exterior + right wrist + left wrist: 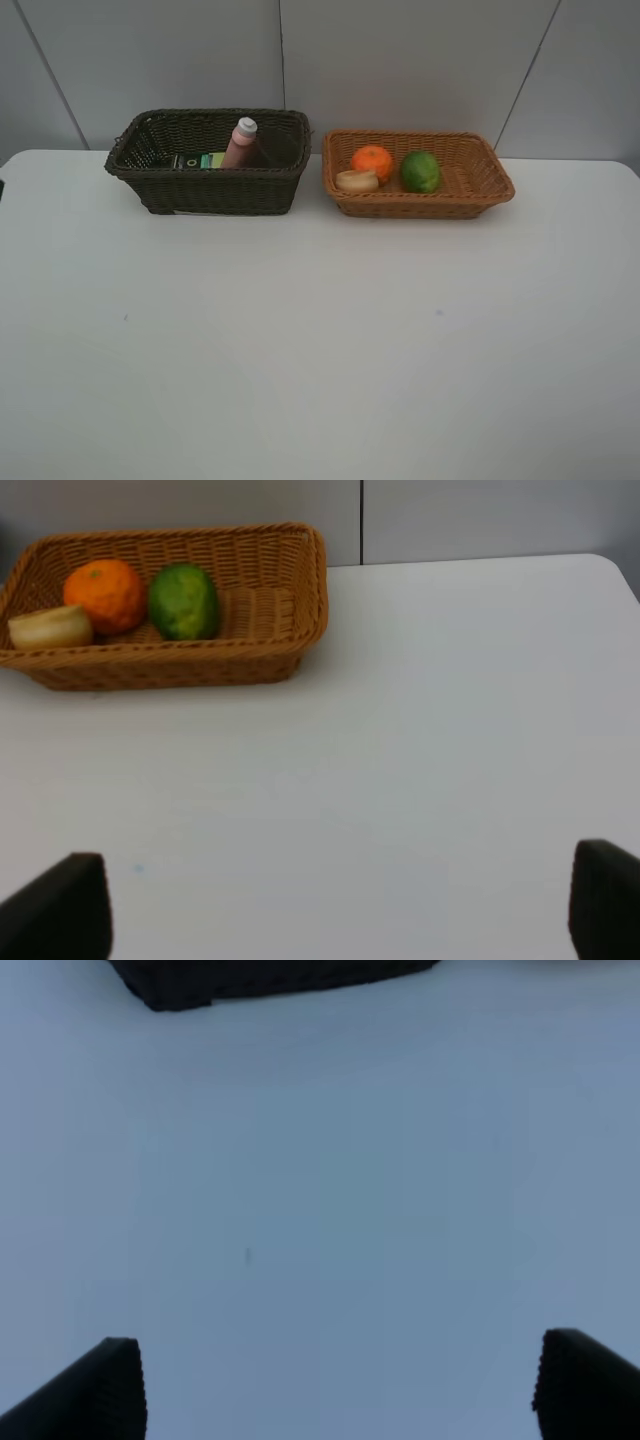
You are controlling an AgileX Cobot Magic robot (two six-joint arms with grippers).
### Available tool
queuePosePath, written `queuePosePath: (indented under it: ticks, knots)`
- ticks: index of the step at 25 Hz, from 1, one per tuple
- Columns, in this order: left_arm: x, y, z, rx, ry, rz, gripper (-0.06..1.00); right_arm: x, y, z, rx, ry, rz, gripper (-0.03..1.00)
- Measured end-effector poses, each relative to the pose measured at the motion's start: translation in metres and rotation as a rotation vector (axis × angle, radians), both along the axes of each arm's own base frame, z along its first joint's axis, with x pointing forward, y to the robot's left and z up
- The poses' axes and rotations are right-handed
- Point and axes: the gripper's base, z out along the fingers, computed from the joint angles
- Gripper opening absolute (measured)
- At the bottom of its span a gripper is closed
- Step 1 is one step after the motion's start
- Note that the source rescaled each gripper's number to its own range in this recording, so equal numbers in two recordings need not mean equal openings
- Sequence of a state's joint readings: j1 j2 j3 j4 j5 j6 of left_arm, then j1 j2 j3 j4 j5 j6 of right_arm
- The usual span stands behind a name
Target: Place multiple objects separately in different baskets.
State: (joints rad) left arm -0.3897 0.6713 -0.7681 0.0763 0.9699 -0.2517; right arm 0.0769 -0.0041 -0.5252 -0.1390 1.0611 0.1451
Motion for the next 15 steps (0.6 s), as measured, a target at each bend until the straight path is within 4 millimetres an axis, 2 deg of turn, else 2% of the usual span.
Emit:
queuePosePath:
  ticks: [5,10,15]
  knots:
    - [-0.042,0.017,-0.02,-0.023,-0.055,-0.003,1.0,0.0,0.0,0.0,0.0,0.0,0.0,1.0]
    - [-0.075,0.028,-0.025,0.006,-0.137,-0.085,1.0,0.0,0.0,0.0,0.0,0.0,0.0,1.0]
    - [-0.09,0.031,-0.04,-0.001,-0.186,-0.14,1.0,0.0,0.0,0.0,0.0,0.0,0.0,1.0]
